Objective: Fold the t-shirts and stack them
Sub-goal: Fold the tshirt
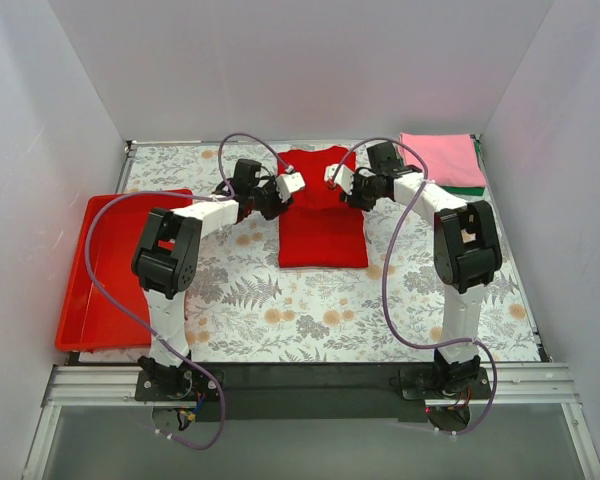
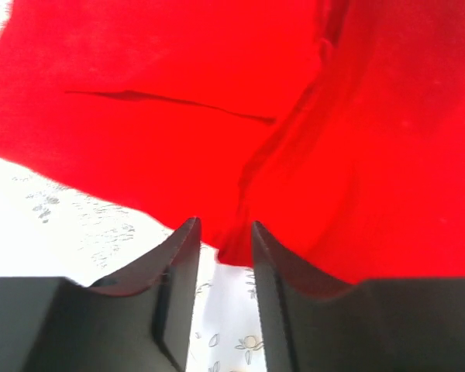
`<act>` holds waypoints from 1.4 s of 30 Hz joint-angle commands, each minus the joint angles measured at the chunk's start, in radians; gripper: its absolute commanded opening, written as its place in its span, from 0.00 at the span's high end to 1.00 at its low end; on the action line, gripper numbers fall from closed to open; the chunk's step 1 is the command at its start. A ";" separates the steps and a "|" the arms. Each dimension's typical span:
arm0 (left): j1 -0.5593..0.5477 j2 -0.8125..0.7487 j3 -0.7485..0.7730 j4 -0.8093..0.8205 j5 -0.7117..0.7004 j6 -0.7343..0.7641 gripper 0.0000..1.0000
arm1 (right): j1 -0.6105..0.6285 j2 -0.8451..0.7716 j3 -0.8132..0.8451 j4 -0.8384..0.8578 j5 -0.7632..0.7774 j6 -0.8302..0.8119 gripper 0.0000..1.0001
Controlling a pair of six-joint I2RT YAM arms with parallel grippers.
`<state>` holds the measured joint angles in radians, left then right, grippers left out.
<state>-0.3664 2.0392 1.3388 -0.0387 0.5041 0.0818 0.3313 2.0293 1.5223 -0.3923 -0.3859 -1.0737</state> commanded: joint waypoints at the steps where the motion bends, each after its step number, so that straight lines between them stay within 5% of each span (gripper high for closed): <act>1: 0.014 -0.104 0.030 0.026 -0.033 -0.049 0.67 | -0.014 -0.062 0.071 0.036 0.016 0.073 0.59; 7: 0.008 -0.305 -0.022 -0.162 0.114 -0.249 0.62 | -0.032 -0.251 -0.002 -0.067 -0.091 0.181 0.64; 16: -0.103 -0.396 -0.246 -0.113 0.159 -0.509 0.66 | 0.067 -0.420 -0.325 -0.088 -0.205 0.313 0.76; 22: -0.115 -0.324 -0.277 -0.026 0.258 -0.810 0.71 | 0.083 -0.347 -0.349 0.004 -0.296 0.584 0.83; 27: -0.115 -0.292 -0.375 0.244 0.378 -1.201 0.71 | 0.077 -0.288 -0.375 0.131 -0.418 0.875 0.84; 34: -0.098 -0.139 -0.398 0.307 0.436 -1.317 0.71 | 0.009 -0.136 -0.381 0.202 -0.553 1.041 0.84; 42: 0.006 0.036 -0.424 0.307 0.444 -1.327 0.71 | -0.139 0.015 -0.448 0.185 -0.600 0.983 0.84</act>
<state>-0.3973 2.0434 0.9382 0.2756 0.9752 -1.2461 0.2367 2.0174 1.0908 -0.2058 -0.9710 -0.0650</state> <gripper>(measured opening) 0.288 0.156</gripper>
